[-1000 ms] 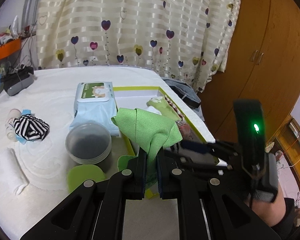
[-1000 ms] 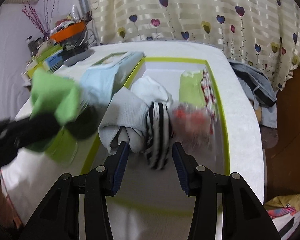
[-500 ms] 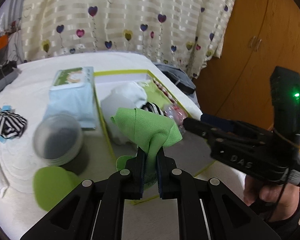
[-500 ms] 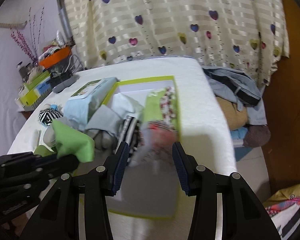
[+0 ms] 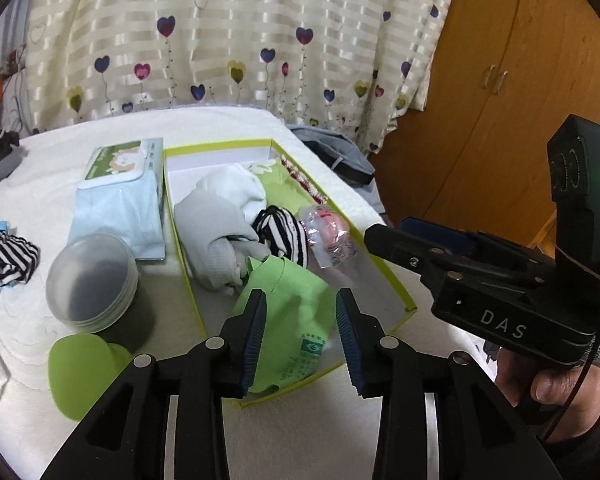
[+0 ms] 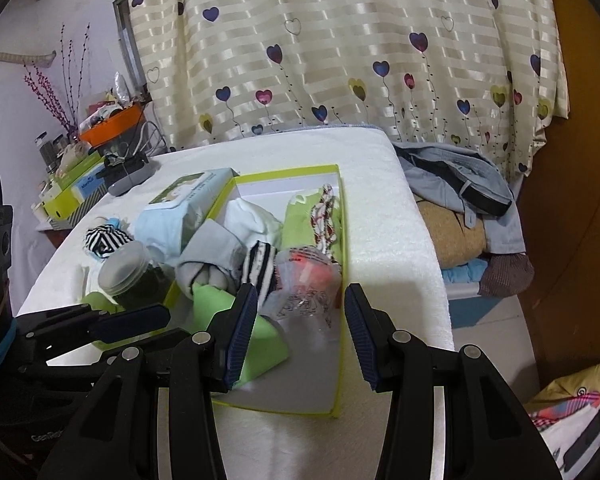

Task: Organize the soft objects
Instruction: 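Open both grippers to drop the cloth and bag into the box, then withdraw both grippers and move toward the striped sock and white towel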

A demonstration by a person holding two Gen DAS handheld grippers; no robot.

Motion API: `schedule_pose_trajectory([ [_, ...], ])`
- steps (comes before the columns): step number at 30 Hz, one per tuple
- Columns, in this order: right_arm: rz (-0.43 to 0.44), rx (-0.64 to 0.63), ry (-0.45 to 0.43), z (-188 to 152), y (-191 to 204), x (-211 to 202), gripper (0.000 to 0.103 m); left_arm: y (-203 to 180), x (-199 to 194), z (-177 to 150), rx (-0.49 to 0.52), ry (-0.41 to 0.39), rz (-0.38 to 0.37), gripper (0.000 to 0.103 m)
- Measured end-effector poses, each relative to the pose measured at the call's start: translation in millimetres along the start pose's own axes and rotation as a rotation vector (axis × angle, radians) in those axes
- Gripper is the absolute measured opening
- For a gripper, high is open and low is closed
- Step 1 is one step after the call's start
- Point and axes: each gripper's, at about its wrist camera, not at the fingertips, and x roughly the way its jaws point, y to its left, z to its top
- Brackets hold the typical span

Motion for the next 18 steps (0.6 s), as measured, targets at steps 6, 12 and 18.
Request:
schedule_pose_trajectory([
  [6,0.003,-0.037,-0.02,0,20,-18,0.047,2,-28,-2,-0.002,-0.058,0.015,0.035],
  [12,0.013,-0.069,-0.039,-5,44,-32,0.047,12,-57,-7,-0.015,-0.11,0.044,0.035],
  [18,0.025,-0.094,-0.052,-7,68,-37,0.054,31,-80,-17,-0.051,-0.137,0.082,0.035],
])
